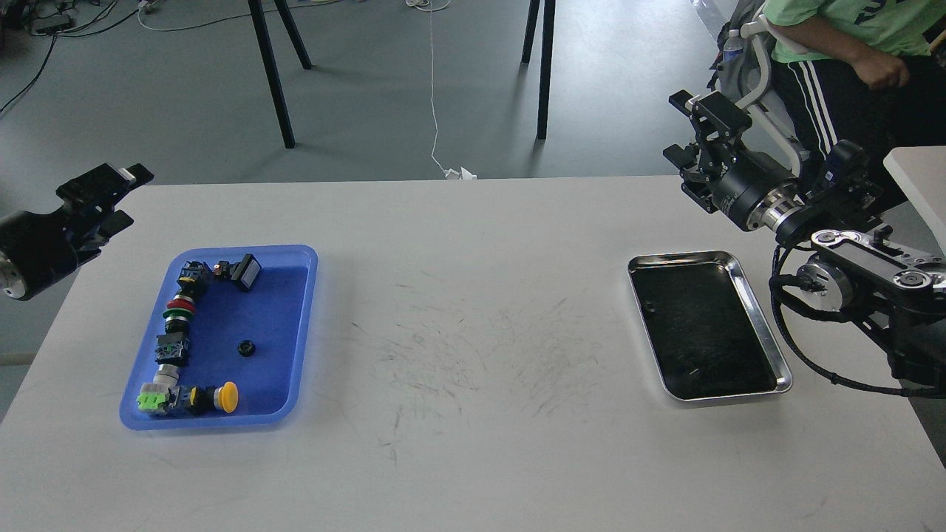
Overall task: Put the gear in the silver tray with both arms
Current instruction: 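Lower the left gripper into the blue tray toward a black gear, then grasp a black gear in the blue tray with the left gripper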
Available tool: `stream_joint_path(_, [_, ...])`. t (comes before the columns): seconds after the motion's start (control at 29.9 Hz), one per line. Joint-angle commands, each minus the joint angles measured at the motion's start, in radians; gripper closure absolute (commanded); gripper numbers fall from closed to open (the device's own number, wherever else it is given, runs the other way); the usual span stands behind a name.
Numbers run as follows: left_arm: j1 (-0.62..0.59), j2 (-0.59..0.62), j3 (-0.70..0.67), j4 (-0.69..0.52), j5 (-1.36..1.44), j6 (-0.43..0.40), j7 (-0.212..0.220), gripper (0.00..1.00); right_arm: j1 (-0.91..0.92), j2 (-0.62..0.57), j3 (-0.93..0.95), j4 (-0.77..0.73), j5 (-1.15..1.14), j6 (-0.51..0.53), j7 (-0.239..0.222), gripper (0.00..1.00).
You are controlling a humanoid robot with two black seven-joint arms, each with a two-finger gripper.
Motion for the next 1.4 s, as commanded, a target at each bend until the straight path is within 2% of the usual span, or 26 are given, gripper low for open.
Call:
stream_joint_path(0.0, [0.000, 0.002, 0.015, -0.016, 0.130, 0.004, 0.000, 0.02, -0.004, 0.002, 0.000, 0.000, 0.000, 0.000, 0.000, 0.07])
stream_joint_path(0.23, [-0.001, 0.018, 0.018, -0.104, 0.455, 0.043, 0.000, 0.02, -0.010, 0.008, 0.002, 0.001, 0.000, 0.001, 0.000, 0.07])
stream_joint_path(0.5, [-0.006, 0.035, 0.016, -0.159, 0.659, 0.047, 0.000, 0.02, -0.010, 0.008, 0.003, 0.001, 0.000, 0.000, 0.000, 0.07])
stream_joint_path(0.7, [-0.005, 0.028, 0.016, -0.243, 0.782, 0.095, 0.000, 0.02, -0.011, 0.008, 0.014, 0.001, 0.000, 0.000, 0.000, 0.07])
stream_joint_path(0.9, [0.011, -0.021, 0.022, -0.239, 0.862, 0.139, 0.000, 0.03, -0.034, 0.008, 0.083, 0.003, 0.006, -0.020, 0.000, 0.07])
stream_joint_path(1.07, [0.008, -0.069, 0.077, -0.168, 0.897, 0.161, 0.000, 0.03, -0.048, 0.008, 0.163, 0.000, 0.044, -0.040, 0.000, 0.07])
stream_joint_path(1.27, [0.009, -0.109, 0.110, -0.137, 0.967, 0.205, 0.000, 0.04, -0.053, 0.010, 0.190, -0.010, 0.130, -0.085, 0.000, 0.06])
stream_joint_path(1.37, [0.009, -0.124, 0.119, -0.111, 0.967, 0.216, 0.000, 0.09, -0.054, 0.011, 0.213, -0.010, 0.130, -0.102, 0.000, 0.06])
